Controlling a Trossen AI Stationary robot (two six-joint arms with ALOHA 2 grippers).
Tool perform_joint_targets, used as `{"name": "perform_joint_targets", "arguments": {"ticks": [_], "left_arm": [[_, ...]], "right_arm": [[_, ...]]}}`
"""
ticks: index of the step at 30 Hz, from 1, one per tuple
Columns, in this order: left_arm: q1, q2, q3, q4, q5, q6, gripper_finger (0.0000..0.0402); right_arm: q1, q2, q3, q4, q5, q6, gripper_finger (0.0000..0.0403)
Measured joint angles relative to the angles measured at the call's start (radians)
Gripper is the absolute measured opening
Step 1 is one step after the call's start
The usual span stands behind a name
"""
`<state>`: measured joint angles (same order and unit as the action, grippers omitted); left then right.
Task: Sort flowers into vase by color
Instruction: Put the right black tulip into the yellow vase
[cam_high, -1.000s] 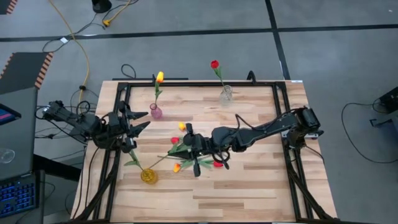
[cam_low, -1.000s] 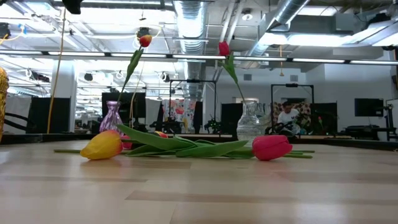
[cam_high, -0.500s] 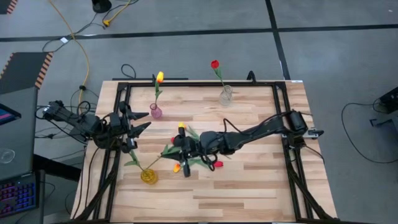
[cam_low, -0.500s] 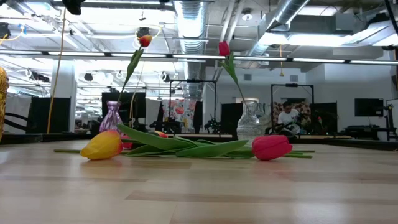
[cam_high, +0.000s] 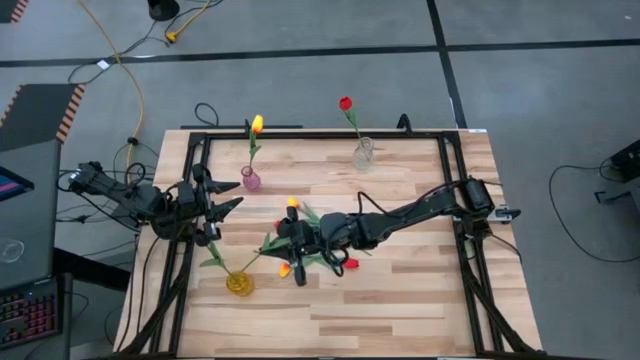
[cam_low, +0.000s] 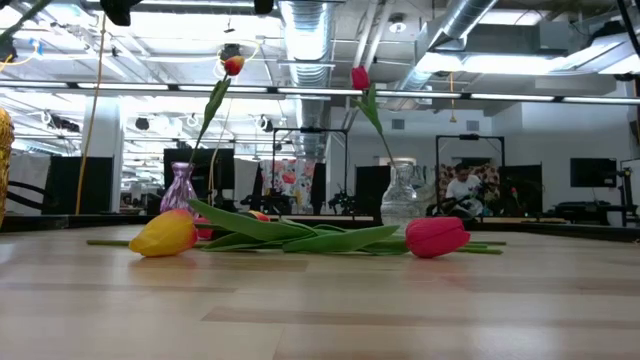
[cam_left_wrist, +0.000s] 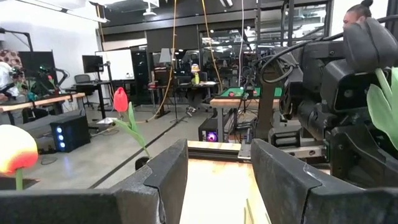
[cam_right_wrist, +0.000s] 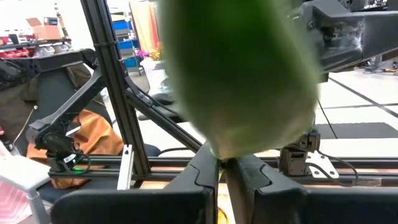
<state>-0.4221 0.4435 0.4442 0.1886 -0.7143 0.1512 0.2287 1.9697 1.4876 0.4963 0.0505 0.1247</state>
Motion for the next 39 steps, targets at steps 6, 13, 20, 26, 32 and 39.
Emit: {"name": "perform_joint_targets", "arguments": {"ticks": [6, 13, 20, 26, 32, 39], "left_arm": [[0.000, 0.000, 0.000, 0.000, 0.000, -0.002, 0.0165], [0.000, 0.000, 0.000, 0.000, 0.000, -0.002, 0.0165], [0.000, 0.000, 0.000, 0.000, -0.001, -0.002, 0.0165], [0.000, 0.001, 0.000, 0.000, 0.000, -0.002, 0.0165], [0.000, 0.001, 0.000, 0.000, 0.000, -0.002, 0.0165], [0.000, 0.001, 0.000, 0.000, 0.000, -0.002, 0.0165]], "right_arm": [[0.000, 0.011, 0.000, 0.005, 0.000, 0.001, 0.0045], [-0.004, 0.082, 0.000, 0.075, 0.000, 0.034, 0.0046], [-0.010, 0.136, 0.038, 0.090, 0.000, 0.036, 0.0046], [-0.009, 0.146, 0.059, 0.077, 0.000, 0.035, 0.0046], [-0.009, 0.146, 0.059, 0.079, 0.000, 0.033, 0.0048], [-0.009, 0.146, 0.059, 0.078, -0.001, 0.033, 0.0108]]}}
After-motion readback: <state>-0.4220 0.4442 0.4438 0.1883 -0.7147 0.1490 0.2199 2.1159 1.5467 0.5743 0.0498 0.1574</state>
